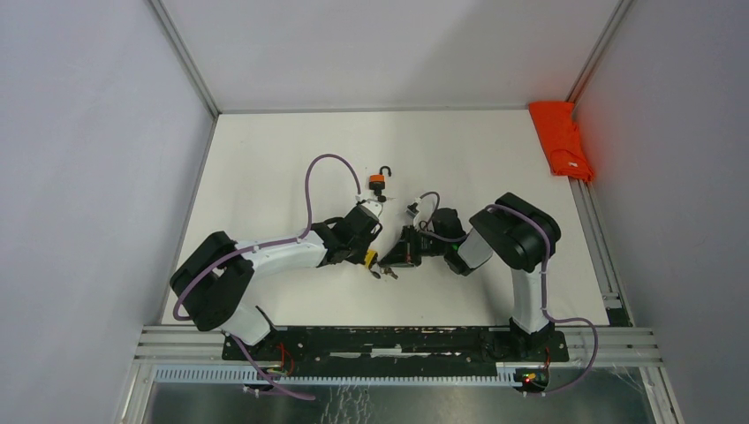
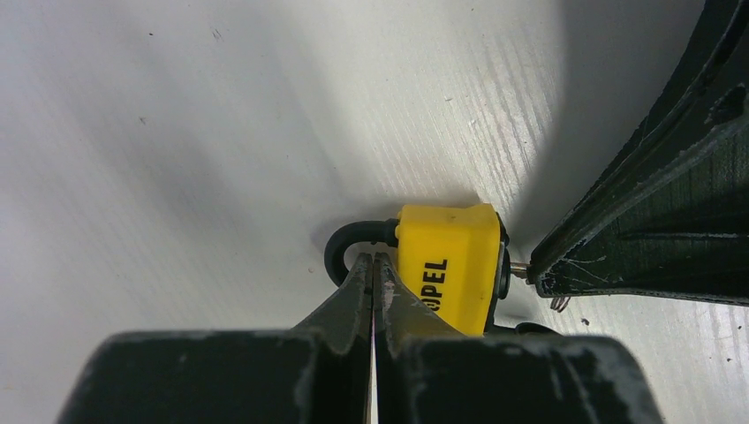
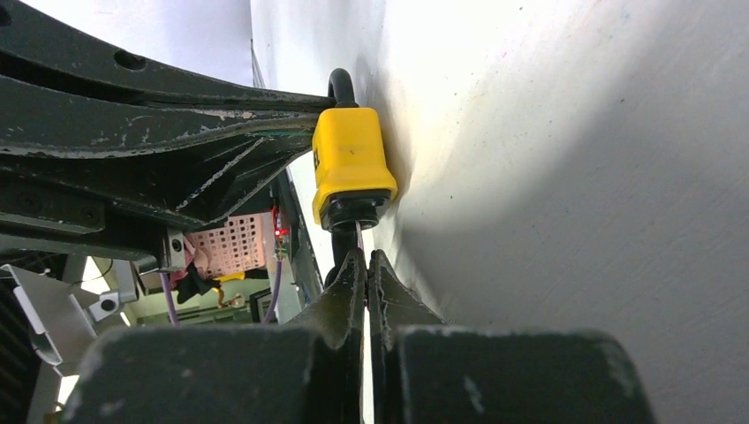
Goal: Unlock with the key
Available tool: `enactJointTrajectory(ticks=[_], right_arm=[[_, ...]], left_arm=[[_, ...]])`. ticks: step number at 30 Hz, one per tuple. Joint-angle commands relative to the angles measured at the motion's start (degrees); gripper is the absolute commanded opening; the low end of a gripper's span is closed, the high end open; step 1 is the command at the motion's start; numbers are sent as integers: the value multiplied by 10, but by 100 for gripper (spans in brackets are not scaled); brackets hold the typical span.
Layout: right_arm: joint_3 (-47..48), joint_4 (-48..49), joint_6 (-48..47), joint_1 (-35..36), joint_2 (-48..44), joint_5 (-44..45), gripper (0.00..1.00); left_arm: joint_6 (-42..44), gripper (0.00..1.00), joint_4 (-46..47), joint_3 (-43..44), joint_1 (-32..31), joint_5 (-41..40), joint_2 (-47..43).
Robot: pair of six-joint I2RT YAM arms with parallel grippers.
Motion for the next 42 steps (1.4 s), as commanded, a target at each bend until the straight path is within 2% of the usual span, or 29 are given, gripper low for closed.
enactJointTrajectory(ticks=[1, 7, 17, 25, 42], right_arm=[[31, 9, 5, 13, 50, 88, 0], [26, 40, 40, 13, 62, 75, 0], [38, -38, -2, 21, 54, 74, 0], [69, -56, -20, 32, 65, 52, 0], [92, -3, 12, 48, 81, 55, 0]], left_arm=[[-51, 2, 38, 21, -28, 89, -4], [-52, 2, 38, 24, -29, 88, -3], [-54, 2, 38, 30, -34, 86, 3], [-55, 2, 44, 31, -37, 87, 8], [-53, 2, 56, 32, -42, 89, 18]])
